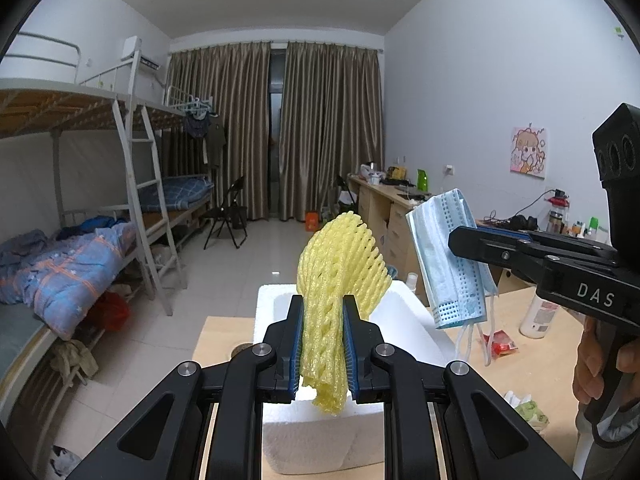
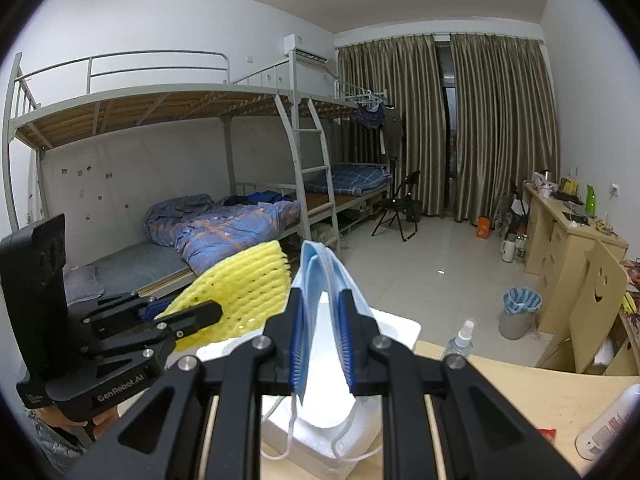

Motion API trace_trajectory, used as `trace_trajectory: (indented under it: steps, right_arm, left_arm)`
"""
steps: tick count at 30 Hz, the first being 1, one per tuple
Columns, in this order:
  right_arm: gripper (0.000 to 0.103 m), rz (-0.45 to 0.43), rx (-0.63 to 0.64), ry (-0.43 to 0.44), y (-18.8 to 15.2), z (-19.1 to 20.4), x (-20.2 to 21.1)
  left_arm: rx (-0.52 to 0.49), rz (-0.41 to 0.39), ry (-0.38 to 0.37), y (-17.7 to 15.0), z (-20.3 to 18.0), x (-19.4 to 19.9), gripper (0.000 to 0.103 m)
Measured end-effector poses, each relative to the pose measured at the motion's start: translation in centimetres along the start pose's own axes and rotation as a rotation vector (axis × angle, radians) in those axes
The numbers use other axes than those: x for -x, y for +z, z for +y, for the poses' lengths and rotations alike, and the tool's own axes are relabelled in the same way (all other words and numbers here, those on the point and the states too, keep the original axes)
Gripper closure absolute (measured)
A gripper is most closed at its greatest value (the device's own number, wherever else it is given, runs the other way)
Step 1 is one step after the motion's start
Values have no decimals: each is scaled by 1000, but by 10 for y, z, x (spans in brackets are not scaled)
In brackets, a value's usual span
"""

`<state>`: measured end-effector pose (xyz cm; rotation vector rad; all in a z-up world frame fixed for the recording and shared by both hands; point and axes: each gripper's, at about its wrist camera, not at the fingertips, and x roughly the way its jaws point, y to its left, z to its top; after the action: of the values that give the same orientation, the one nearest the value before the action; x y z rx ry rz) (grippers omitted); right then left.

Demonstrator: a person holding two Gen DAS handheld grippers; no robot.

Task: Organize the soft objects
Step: 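Carry the yellow net and blue mask with both grippers over the white foam box, then lower the yellow net into the foam box and open the left gripper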

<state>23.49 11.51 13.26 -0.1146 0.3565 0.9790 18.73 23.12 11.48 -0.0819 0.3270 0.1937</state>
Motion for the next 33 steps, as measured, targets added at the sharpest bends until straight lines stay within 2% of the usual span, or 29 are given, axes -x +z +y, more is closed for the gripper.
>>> trace_trajectory:
  steps: [22, 25, 27, 28, 30, 32, 33]
  right_arm:
    - [82, 13, -12, -12, 9, -3, -3]
    - [82, 16, -12, -12, 10, -4, -2]
    - [82, 18, -11, -13, 12, -3, -3]
    - [82, 17, -10, -13, 12, -3, -3]
    - [82, 18, -10, -12, 12, -3, -5]
    - [82, 19, -10, -12, 12, -3, -5]
    - [82, 20, -11, -13, 12, -3, -5]
  left_arm:
    - [-19, 52, -17, 2, 5, -34, 82]
    - [-20, 56, -19, 1, 5, -35, 59]
    - [-12, 59, -17, 0, 7, -35, 34]
    - [-8, 51, -14, 0, 8, -33, 29]
    - [-2, 37, 6, 0, 10, -30, 8]
    - [-3, 11, 42, 1, 12, -26, 1]
    - [-4, 4, 50, 1, 12, -24, 1]
